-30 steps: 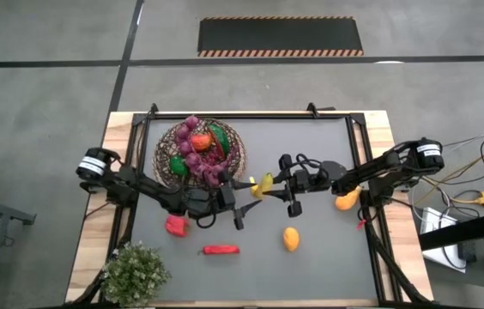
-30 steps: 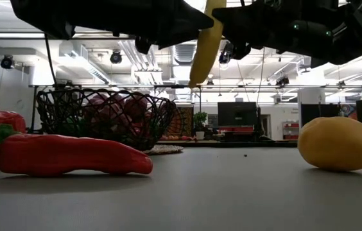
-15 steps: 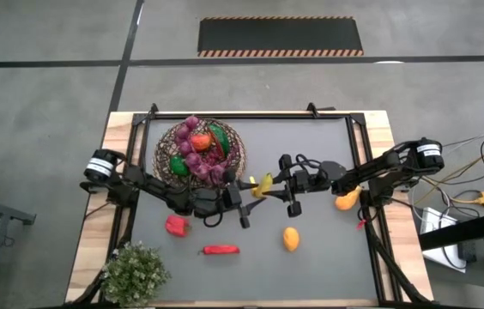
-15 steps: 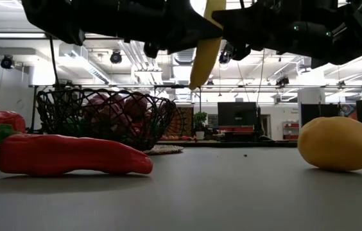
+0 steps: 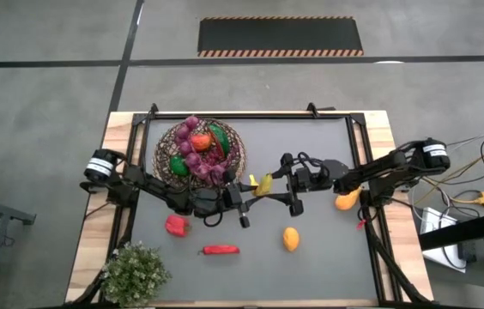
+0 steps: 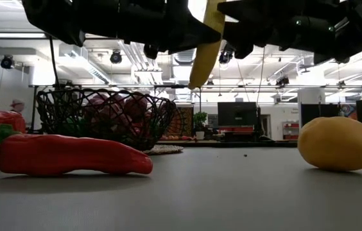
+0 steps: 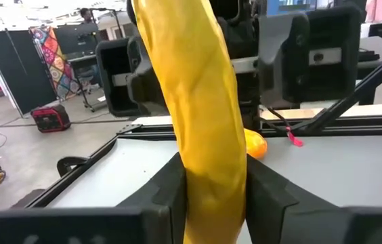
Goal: Build produce basket
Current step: Put the banana into the wire basket
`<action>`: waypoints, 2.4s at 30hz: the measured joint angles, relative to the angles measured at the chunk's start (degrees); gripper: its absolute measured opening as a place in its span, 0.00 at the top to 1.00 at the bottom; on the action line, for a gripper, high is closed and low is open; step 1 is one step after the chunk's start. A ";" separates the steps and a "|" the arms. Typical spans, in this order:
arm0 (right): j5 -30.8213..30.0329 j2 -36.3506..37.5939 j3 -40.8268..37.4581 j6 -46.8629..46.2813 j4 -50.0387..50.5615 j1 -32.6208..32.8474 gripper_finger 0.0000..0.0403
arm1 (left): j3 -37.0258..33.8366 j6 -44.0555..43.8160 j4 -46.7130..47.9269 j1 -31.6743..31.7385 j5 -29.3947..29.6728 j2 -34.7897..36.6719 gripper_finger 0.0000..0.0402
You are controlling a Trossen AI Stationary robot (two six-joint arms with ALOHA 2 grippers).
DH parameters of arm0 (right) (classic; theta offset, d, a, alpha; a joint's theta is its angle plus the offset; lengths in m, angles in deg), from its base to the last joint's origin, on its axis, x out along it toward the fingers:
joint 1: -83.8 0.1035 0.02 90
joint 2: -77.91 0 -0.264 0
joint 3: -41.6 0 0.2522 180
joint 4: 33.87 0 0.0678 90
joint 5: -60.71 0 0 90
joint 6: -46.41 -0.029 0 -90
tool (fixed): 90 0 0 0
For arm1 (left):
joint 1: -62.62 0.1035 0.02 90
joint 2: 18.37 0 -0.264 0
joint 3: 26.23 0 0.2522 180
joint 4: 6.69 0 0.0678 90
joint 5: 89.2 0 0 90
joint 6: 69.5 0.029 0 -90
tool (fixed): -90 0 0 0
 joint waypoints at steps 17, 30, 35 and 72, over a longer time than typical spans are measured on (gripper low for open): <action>-17.02 31.88 -0.02 6.72 45.02 0.00 0.23 | 27.57 -26.20 86.08 -0.41 -0.82 10.40 0.77; -21.03 36.42 -1.01 6.54 47.97 0.00 0.29 | 56.85 -40.27 142.77 9.66 -23.75 10.12 0.77; -21.03 35.63 -1.05 6.43 47.94 0.00 0.29 | 53.81 -48.46 142.92 16.13 -19.75 10.80 0.77; -26.10 35.52 -1.25 6.60 50.02 0.00 0.32 | 24.94 -53.33 143.10 33.15 -25.42 12.22 0.76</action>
